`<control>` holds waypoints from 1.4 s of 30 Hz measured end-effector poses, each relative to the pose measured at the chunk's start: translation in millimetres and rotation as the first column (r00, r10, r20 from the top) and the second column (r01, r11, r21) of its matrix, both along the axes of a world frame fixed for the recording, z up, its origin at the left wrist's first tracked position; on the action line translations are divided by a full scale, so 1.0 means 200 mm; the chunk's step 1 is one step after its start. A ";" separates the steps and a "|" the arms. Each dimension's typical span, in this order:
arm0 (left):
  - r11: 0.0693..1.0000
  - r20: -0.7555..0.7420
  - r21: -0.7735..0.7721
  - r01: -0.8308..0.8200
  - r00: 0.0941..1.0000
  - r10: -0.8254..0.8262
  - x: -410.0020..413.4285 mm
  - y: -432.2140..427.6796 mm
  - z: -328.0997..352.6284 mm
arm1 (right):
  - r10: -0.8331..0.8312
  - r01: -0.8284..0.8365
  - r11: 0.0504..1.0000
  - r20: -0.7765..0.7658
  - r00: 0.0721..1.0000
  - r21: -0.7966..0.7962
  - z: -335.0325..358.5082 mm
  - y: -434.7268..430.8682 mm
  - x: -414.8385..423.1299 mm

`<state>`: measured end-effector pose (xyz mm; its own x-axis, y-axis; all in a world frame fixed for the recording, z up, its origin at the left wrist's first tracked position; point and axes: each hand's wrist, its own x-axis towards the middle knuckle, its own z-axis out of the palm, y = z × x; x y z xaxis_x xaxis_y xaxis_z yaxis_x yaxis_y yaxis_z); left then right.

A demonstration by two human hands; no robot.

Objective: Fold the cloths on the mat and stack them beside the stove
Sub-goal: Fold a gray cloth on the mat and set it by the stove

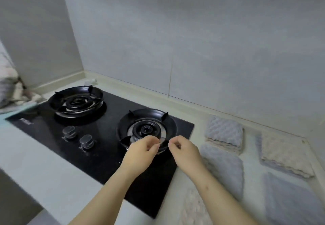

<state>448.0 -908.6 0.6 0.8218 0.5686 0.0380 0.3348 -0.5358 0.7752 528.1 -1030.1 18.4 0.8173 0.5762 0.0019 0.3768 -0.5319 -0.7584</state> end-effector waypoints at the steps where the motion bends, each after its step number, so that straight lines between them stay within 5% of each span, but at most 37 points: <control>1: 0.999 -0.005 -0.012 -0.041 0.999 0.041 -0.10 0.06 0.00 | 0.036 -0.036 0.999 -0.011 0.999 0.000 -0.01 0.08 -0.09; 9: 0.933 -0.032 -0.037 -0.358 0.934 0.357 -1.08 0.69 -0.02 | 0.312 -0.309 0.950 -0.153 0.938 0.042 -0.04 0.86 -0.90; 21: 0.821 -0.010 0.009 -0.570 0.821 0.570 -2.05 1.51 0.06 | 0.531 -0.527 0.847 -0.168 0.831 0.073 -0.07 1.84 -1.72; 35: 0.733 -0.018 -0.057 -0.678 0.734 0.678 -1.89 2.51 0.05 | 0.580 -0.570 0.814 -0.105 0.808 0.110 -0.12 2.97 -1.49; 42: 0.724 -0.056 -0.144 -0.675 0.736 0.675 -1.68 2.90 0.02 | 0.433 -0.445 0.895 0.183 0.882 0.025 -0.11 3.43 -1.22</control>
